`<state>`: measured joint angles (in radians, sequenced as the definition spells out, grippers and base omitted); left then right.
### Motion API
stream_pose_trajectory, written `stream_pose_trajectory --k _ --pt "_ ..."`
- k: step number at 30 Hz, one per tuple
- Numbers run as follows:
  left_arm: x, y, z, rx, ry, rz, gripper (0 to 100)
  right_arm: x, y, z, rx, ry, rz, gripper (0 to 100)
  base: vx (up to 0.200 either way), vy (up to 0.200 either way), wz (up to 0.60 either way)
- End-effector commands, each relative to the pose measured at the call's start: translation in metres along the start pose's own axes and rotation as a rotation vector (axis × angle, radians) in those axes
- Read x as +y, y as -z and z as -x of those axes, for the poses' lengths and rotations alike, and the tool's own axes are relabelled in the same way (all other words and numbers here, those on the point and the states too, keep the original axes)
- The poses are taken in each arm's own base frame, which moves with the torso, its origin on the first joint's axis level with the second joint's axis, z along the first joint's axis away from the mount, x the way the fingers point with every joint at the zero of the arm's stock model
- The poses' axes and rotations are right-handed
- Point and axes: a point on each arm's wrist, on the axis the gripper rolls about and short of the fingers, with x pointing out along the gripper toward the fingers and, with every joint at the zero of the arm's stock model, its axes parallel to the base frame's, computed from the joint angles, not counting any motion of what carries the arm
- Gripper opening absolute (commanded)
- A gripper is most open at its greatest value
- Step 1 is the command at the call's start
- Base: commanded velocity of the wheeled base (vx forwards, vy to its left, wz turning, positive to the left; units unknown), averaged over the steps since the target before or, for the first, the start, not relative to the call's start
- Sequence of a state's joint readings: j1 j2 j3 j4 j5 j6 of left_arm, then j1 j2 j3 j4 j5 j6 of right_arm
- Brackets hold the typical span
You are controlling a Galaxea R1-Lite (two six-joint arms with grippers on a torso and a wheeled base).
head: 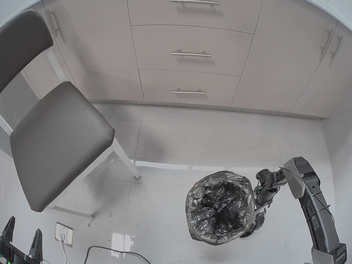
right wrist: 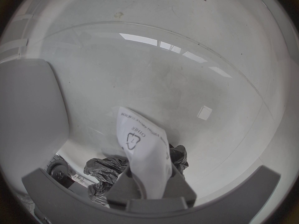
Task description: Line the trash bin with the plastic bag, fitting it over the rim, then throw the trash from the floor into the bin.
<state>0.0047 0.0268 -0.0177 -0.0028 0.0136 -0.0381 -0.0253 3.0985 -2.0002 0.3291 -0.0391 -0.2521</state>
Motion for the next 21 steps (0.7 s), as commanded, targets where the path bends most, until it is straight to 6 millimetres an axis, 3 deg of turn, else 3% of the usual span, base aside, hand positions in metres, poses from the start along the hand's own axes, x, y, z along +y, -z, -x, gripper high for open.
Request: stream_pose_trajectory --k 1,5,10,21 --pt "0.000 0.005 -0.001 0.007 -0.003 0.000 100 -0.005 0.002 -0.001 0.009 0.000 -0.015 0 0.000 0.000 0.00" --pt "0.000 0.005 0.000 0.004 -0.005 0.002 100 -0.004 0.006 -0.001 0.040 -0.017 -0.049 0 0.000 0.000 0.00" --pt "0.000 0.005 0.001 -0.010 -0.009 -0.001 100 0.000 0.023 0.003 0.212 -0.069 -0.054 0 0.000 0.000 0.00" --pt "0.000 0.005 0.001 -0.010 -0.007 -0.003 100 -0.013 0.050 0.015 0.450 -0.146 -0.098 0 0.000 0.000 0.00"
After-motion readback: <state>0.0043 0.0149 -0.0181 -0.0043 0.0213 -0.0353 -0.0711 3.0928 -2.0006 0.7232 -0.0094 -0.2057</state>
